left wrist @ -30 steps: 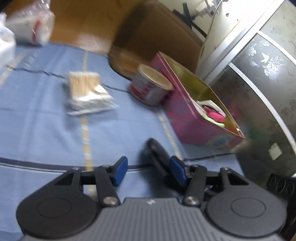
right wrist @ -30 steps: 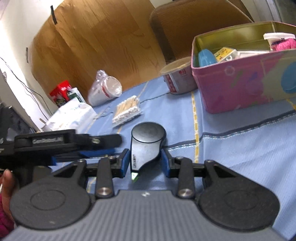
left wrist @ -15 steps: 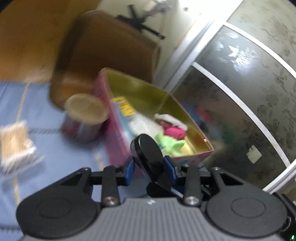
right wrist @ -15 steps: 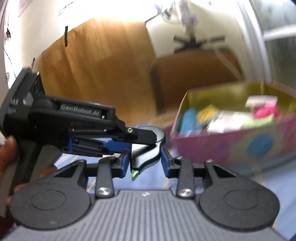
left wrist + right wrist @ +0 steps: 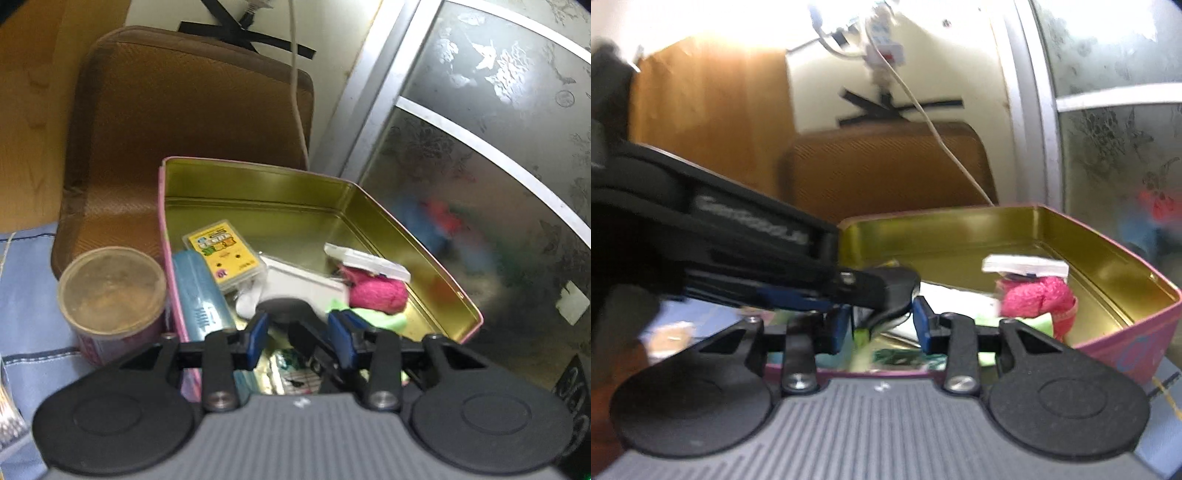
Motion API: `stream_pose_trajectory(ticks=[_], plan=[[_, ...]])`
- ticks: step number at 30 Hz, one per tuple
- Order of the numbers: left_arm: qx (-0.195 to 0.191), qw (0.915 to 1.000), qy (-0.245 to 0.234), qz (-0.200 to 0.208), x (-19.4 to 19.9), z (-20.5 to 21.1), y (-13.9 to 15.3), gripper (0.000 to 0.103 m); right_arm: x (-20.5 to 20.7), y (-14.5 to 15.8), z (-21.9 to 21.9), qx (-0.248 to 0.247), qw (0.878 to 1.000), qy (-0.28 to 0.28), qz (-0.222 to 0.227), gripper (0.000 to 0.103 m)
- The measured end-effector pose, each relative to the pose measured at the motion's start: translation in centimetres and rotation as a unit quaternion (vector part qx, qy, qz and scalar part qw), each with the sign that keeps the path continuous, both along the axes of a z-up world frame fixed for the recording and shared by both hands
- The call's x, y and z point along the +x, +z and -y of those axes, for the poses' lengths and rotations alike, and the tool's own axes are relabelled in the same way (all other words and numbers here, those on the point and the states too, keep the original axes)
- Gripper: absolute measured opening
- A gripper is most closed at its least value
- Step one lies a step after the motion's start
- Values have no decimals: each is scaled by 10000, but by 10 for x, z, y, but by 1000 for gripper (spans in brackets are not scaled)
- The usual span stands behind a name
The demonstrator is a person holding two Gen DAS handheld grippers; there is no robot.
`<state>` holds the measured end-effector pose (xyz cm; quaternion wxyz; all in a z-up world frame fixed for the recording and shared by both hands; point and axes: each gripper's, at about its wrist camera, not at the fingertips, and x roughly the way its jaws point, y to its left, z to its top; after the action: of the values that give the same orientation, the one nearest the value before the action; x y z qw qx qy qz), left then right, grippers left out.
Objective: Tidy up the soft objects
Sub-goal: 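Lower the black dispenser into the tin and open the left gripper, then move the right gripper to the cotton swab pack and grasp it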
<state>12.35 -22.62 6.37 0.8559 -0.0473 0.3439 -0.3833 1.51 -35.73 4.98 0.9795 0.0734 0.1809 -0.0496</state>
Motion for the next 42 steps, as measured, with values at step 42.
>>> stream_pose_trajectory(ticks=[42], plan=[[-12,9629,2690,208,-43,-276,-75,38,39,-15,-170,-5,9748,1983,-1024,71]])
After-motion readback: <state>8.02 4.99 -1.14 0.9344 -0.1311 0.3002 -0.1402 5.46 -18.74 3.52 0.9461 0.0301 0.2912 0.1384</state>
